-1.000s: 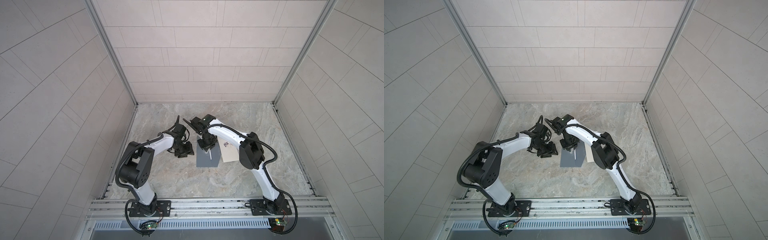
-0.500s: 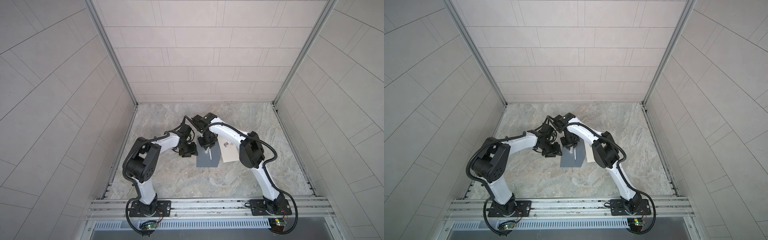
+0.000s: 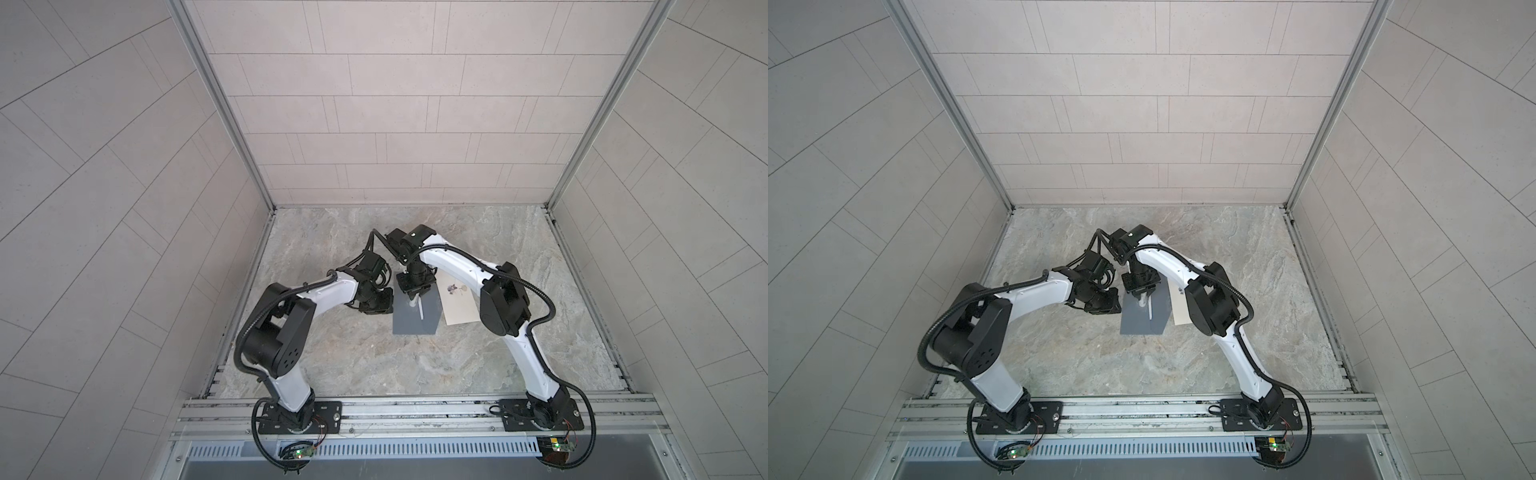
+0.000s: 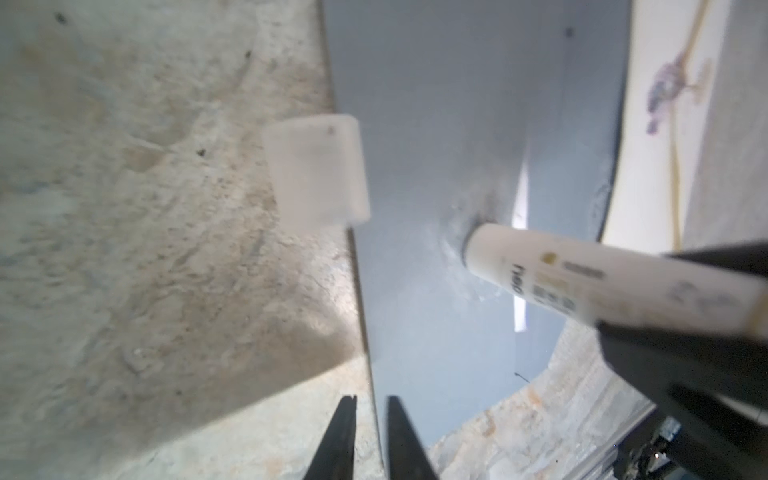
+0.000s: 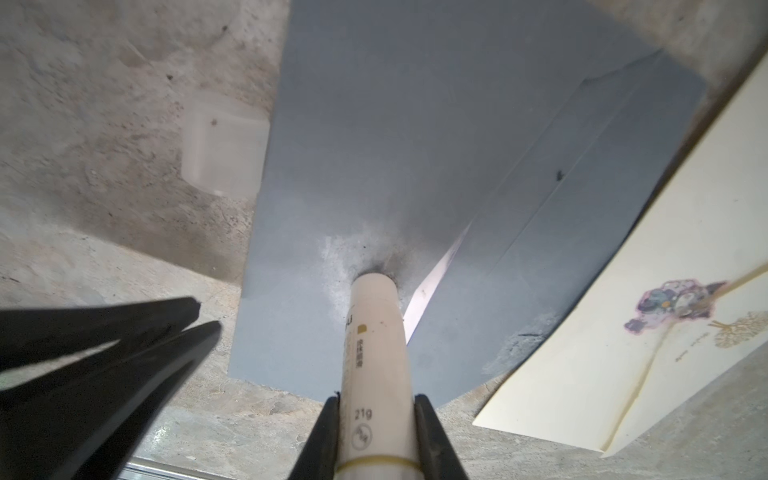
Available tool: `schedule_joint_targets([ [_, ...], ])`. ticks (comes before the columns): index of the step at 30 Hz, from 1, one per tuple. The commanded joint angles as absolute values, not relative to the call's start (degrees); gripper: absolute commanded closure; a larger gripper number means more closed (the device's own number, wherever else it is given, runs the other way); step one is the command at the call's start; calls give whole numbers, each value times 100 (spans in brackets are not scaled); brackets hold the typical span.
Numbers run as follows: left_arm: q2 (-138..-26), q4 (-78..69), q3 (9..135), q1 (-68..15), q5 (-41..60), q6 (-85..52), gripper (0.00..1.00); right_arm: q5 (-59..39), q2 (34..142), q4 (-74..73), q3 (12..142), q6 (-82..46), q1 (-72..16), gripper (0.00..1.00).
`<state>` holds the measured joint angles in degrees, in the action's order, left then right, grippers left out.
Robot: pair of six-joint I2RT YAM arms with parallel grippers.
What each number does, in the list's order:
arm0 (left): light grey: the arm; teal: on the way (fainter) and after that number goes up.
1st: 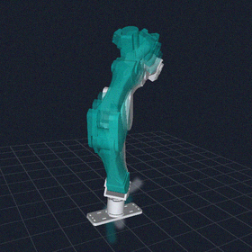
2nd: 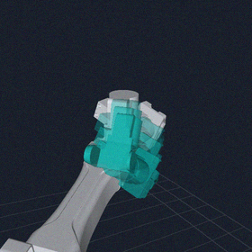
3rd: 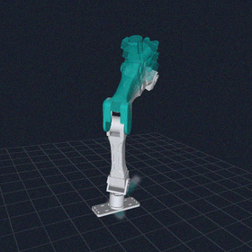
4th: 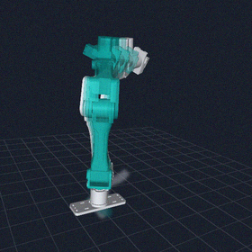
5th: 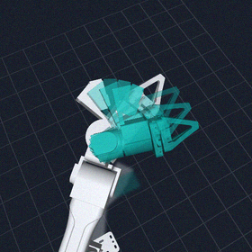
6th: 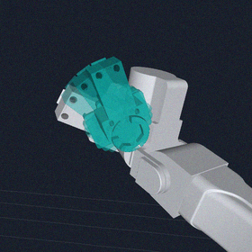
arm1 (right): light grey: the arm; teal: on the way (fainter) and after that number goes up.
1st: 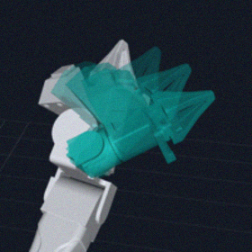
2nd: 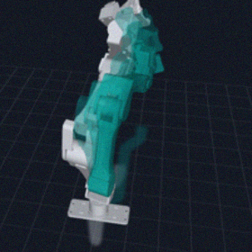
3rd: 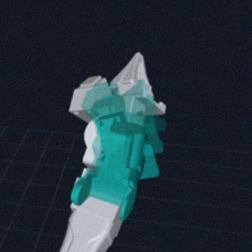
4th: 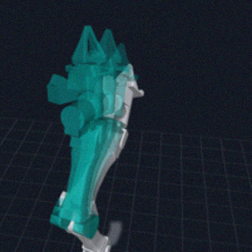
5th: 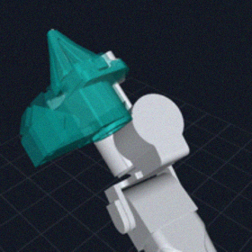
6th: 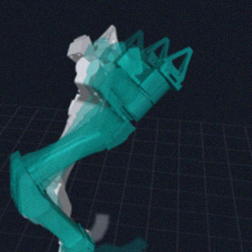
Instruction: Place the letter into the envelope and seal it
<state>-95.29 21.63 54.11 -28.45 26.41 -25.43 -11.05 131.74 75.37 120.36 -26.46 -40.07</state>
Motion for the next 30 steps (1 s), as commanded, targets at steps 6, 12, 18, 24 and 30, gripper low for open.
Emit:
schedule_joint_targets([
  [6, -9373, 1056, 4959, -2874, 3443, -2156, 100, -1210, 13271, 7097, 11782, -2755, -3929, 100],
  [12, -9890, 1140, 5167, -2930, 3373, -1899, 100, -1304, 13249, 7075, 11809, -2821, -3908, 100],
  [18, -10292, 1375, 5370, -3088, 2839, -1829, 100, -1222, 13227, 7077, 11804, -2891, -3902, 100],
  [24, -10430, 1767, 5406, -3216, 2020, -1777, 100, -790, 13228, 7128, 11787, -3004, -3906, 100],
  [30, -10529, 2077, 5414, -3364, 1383, -1770, 100, -461, 13293, 7130, 11777, -3213, -3903, 100],
])
